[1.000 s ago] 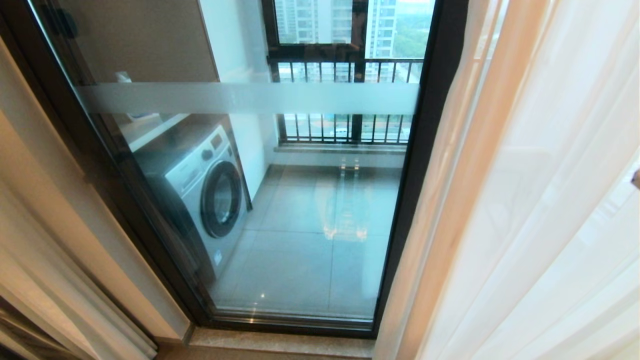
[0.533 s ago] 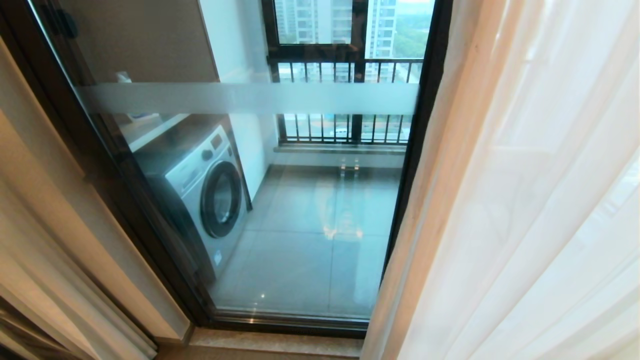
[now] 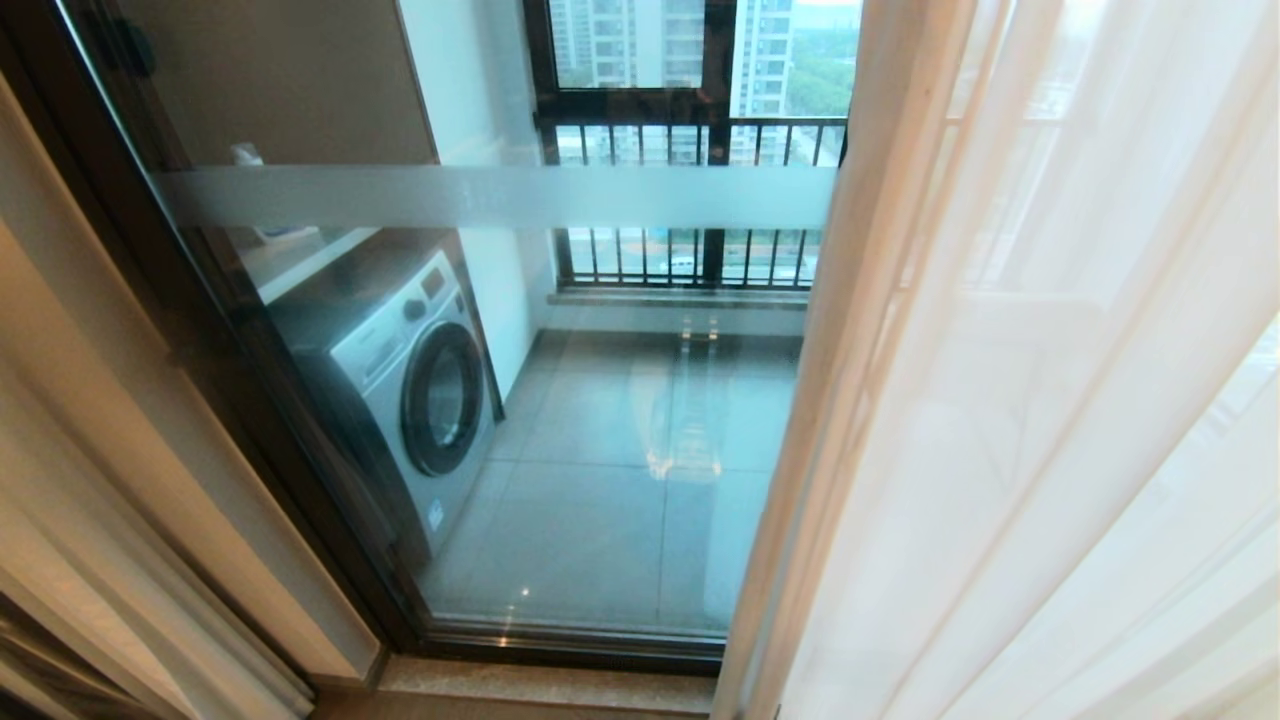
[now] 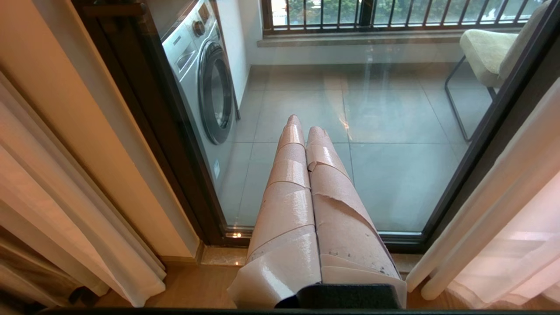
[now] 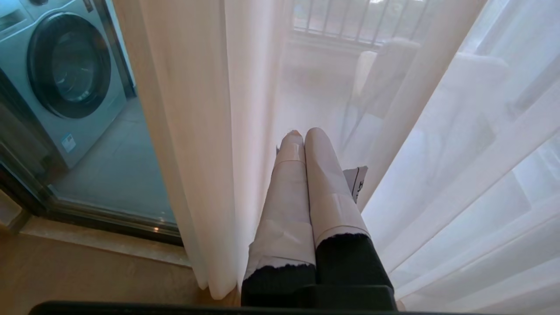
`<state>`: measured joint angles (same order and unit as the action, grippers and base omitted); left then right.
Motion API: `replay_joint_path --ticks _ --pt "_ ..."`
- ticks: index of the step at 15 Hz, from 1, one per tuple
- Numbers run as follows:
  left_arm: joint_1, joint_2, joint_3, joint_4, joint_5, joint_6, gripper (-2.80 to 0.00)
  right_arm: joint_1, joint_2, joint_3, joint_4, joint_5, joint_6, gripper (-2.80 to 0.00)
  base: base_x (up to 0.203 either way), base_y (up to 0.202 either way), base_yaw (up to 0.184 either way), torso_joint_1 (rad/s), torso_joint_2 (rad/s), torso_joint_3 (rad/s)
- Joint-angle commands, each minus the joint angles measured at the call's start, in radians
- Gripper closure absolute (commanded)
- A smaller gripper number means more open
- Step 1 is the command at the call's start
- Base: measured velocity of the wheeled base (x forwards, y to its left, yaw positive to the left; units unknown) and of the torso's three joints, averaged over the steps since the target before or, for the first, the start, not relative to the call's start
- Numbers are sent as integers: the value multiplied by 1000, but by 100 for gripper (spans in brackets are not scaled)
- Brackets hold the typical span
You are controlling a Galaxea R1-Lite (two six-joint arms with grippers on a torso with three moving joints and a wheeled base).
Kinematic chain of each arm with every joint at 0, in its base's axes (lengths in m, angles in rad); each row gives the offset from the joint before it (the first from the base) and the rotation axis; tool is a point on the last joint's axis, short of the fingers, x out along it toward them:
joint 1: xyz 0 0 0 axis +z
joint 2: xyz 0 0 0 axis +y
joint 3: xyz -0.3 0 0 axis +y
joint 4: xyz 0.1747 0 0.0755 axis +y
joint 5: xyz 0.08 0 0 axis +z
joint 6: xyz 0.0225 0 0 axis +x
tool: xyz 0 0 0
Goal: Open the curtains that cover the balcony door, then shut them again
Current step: Close the inner curtains on both sides
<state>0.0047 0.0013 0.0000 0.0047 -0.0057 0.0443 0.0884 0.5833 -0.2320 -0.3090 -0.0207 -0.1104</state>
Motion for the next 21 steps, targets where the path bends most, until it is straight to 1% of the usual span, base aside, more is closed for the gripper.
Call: replay_joint_path --ticks 1,3,4,7,10,11,13,16,19,21 --pt "0 0 0 0 0 0 0 -35 -43 113 -72 1 -1 0 0 0 0 0 0 0" --pt "0 0 0 0 0 0 0 -68 -87 200 -110 3 -5 0 0 0 0 0 0 0" --pt "0 0 0 0 0 0 0 -80 -125 222 -101 6 -9 0 0 0 0 0 0 0" --pt "0 0 0 0 0 0 0 -78 -245 231 29 38 -17 0 0 0 0 0 0 0" --pt "0 0 0 0 0 0 0 -67 -375 232 213 44 -30 0 0 0 0 0 0 0" --pt "0 0 0 1 0 0 0 -67 -383 232 254 44 -43 0 0 0 0 0 0 0" --pt "0 0 0 0 0 0 0 -67 -384 232 296 45 -40 0 0 0 0 0 0 0" --pt "0 0 0 0 0 0 0 -66 -382 232 312 47 -46 0 0 0 0 0 0 0" --pt "1 0 0 0 0 0 0 -67 -385 232 314 47 -31 0 0 0 0 0 0 0" --pt "1 0 0 0 0 0 0 -74 -452 232 312 59 -18 0 0 0 0 0 0 0"
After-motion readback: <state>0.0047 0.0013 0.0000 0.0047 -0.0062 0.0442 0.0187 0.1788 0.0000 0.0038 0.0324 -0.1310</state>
